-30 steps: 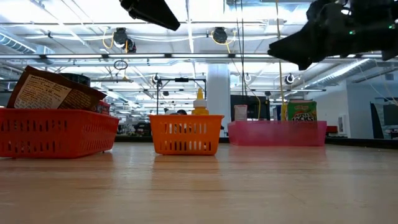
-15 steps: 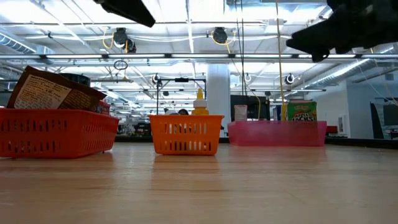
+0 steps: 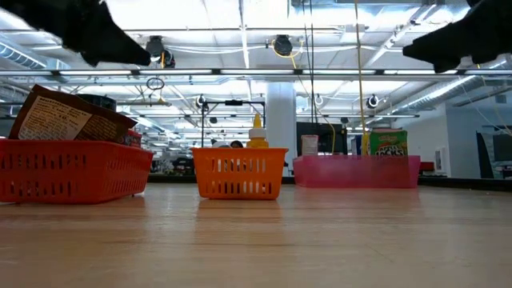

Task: Pick & Place Kitchen Items
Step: Return to Home Position

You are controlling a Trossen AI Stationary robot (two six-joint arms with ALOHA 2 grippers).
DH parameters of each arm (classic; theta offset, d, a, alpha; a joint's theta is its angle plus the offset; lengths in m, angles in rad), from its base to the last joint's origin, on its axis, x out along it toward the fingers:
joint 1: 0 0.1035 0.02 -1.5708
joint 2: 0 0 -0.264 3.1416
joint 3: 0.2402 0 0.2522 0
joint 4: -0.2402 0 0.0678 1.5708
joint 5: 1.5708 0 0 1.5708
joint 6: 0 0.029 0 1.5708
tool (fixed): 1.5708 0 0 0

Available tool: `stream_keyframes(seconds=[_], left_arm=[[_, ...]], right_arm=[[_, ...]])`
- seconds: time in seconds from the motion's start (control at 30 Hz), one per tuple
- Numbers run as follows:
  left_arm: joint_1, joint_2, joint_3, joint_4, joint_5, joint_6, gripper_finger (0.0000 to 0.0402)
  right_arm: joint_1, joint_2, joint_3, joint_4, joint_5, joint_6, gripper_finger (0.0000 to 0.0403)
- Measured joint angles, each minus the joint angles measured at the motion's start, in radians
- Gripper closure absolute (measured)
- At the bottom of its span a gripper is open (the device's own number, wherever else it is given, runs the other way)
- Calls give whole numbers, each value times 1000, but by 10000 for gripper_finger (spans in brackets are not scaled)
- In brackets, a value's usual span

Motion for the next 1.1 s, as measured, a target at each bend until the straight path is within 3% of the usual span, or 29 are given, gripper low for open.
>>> stream_keyframes(seconds=[0.2,0.53,0.7,0.93,1.1], left_arm=[[62,-114,-241,398,132,131,316],[292,-131,-430,662,452,181,316],[410,-132,-463,771,602,241,316],[594,-121,-476,762,746,193,316],[683,-121,-482,764,806,172,316]], right_arm=[[77,-73,0,-137,128,35,275],[84,-299,-91,-256,126,76,275],[63,-469,-151,-235,11,24,275],[-37,-473,-150,-257,-39,-81,275],[-191,-472,-151,-226,-210,-147,289]])
